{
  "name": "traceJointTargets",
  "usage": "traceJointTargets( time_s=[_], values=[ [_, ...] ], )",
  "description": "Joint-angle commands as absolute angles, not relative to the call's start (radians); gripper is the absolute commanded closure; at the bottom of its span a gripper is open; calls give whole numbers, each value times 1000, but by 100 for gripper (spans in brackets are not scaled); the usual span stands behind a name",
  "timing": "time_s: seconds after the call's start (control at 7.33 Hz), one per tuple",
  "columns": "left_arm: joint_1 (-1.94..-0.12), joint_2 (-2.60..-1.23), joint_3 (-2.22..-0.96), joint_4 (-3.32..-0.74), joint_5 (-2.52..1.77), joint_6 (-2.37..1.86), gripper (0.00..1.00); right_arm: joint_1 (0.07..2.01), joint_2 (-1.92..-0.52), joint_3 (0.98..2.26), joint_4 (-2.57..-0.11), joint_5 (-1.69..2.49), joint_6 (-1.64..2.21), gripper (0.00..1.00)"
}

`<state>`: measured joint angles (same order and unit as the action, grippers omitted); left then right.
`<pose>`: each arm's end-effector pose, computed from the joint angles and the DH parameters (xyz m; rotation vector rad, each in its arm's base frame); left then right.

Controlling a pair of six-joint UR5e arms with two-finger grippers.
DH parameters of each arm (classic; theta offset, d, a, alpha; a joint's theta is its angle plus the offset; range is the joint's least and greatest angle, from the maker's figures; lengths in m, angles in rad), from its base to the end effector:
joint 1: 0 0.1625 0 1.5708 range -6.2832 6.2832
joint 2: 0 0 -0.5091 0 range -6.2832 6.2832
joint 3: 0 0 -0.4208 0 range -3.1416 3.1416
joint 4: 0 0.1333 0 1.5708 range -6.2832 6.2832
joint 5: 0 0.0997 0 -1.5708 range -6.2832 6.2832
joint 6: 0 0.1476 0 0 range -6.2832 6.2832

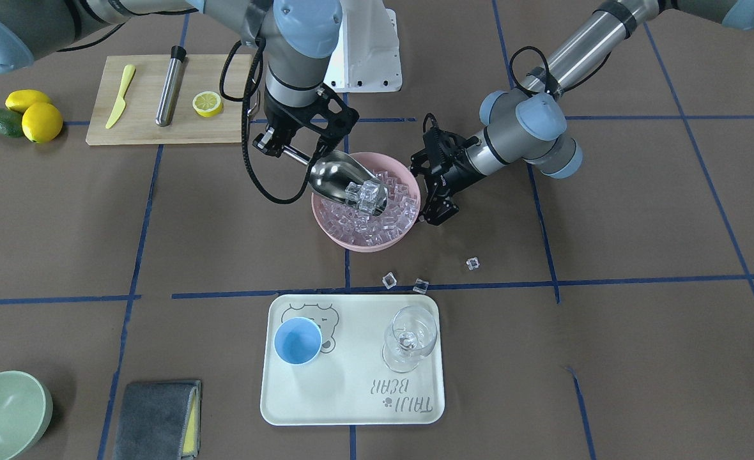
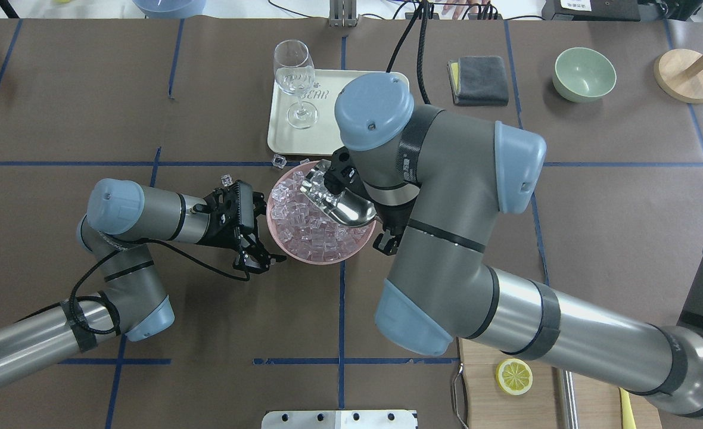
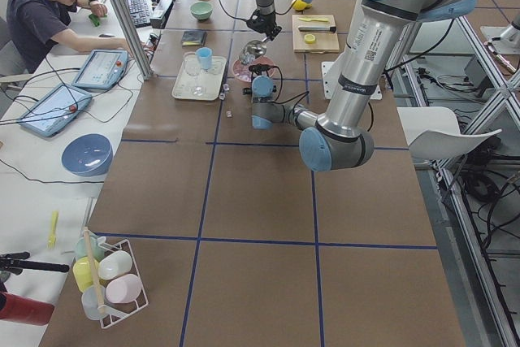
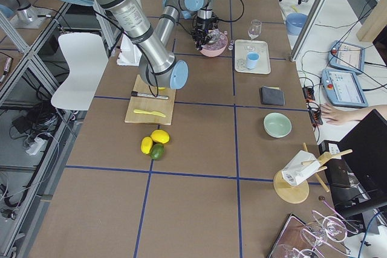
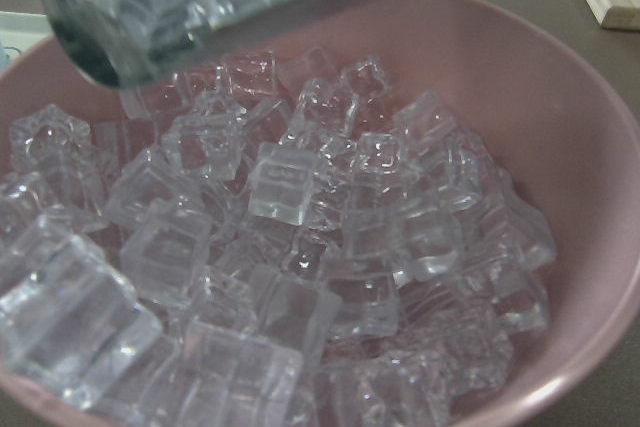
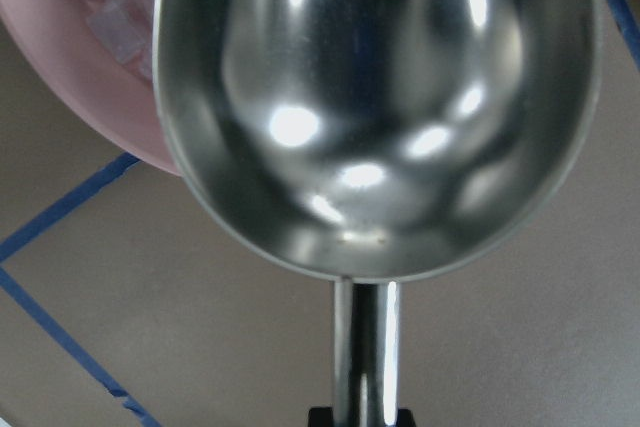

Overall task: Put ice in cup with scoop
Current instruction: 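Lift the loaded scoop out and move it over the light-blue cup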

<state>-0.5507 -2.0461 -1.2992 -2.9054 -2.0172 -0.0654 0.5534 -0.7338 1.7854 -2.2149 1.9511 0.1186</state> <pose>0.6294 -0.4682 0.4347 1.1795 1.1508 1.0849 -0.5821 -0.4519 0.2244 0.1431 -0.5539 -0.9527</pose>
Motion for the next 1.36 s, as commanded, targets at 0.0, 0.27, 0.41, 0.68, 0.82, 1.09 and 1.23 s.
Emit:
traceJointTargets(
  time_s=[0.0, 0.27, 0.41, 0.68, 0.82, 1.09, 1.23],
  values=[
    [-551, -2046, -1299, -2905, -2017, -66, 0, 626, -729, 1804, -2265, 2044, 165, 100],
    [-551, -2048, -1299, -2905, -2017, -67, 0, 662, -723, 1804, -2279, 2066, 334, 100],
    [-551, -2048, -1299, -2905, -2017, -74, 0, 701, -723, 1799, -2279, 2112, 422, 100],
    [-551, -2048, -1299, -2905, -2017, -78, 0, 776, -719, 1781, -2284, 2178, 448, 100],
    [-551, -2048, -1299, -2904, -2017, -80, 0, 794, -674, 1691, -2283, 2177, 446, 100],
    [-552, -2046, -1299, -2904, -2017, -80, 0, 807, -553, 1469, -2283, 2158, 434, 100],
    [-552, -2046, -1299, -2905, -2017, -86, 0, 807, -534, 1427, -2283, 2120, 428, 100]
  ],
)
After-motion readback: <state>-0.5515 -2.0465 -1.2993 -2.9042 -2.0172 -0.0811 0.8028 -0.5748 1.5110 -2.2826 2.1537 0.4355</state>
